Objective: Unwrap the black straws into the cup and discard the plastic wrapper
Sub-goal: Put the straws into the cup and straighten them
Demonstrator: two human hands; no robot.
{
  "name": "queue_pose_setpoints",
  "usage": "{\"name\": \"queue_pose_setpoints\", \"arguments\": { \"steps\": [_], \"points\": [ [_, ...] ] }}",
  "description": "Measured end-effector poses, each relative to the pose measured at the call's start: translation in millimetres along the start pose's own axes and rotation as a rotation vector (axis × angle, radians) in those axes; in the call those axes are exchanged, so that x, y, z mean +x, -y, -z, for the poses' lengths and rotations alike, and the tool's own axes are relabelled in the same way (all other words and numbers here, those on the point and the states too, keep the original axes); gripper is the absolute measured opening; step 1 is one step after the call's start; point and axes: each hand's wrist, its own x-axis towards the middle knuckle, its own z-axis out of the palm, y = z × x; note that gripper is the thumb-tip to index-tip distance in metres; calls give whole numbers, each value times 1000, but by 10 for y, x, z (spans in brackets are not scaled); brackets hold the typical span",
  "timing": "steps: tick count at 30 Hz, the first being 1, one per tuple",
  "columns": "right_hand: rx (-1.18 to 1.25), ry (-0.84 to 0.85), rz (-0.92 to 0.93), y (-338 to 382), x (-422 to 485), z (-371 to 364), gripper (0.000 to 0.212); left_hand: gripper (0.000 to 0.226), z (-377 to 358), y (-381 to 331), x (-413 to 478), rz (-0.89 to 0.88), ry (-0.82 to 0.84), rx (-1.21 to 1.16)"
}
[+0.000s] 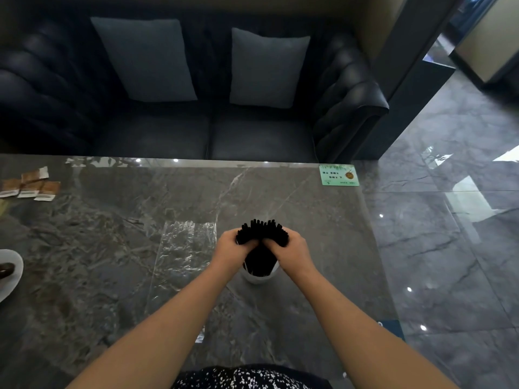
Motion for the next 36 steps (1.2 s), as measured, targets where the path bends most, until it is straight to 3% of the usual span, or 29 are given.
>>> {"name": "queue_pose_setpoints", "arguments": {
  "steps": [5, 9, 15, 24, 29, 36],
  "points": [
    [6, 9, -29, -17, -35, -22, 9, 17, -14, -13, -49, 27, 23, -72],
    [-32, 7, -44, 5, -46, -17, 14, 26, 9, -173, -40, -104, -4, -27],
    [-155, 39, -30, 56, -33, 45, 28, 17, 27, -321, 34, -142, -82, 4],
    [-136, 39, -18, 151, -40, 124, 42, 16, -19, -447, 10, -176, -224, 164],
    [-134, 12, 60, 309, -27, 214, 53, 4, 53, -641, -30, -251, -214, 174],
    [-121, 27, 251, 772, 53, 268, 43, 5, 186, -1083, -104, -450, -144, 152]
  ]
}}
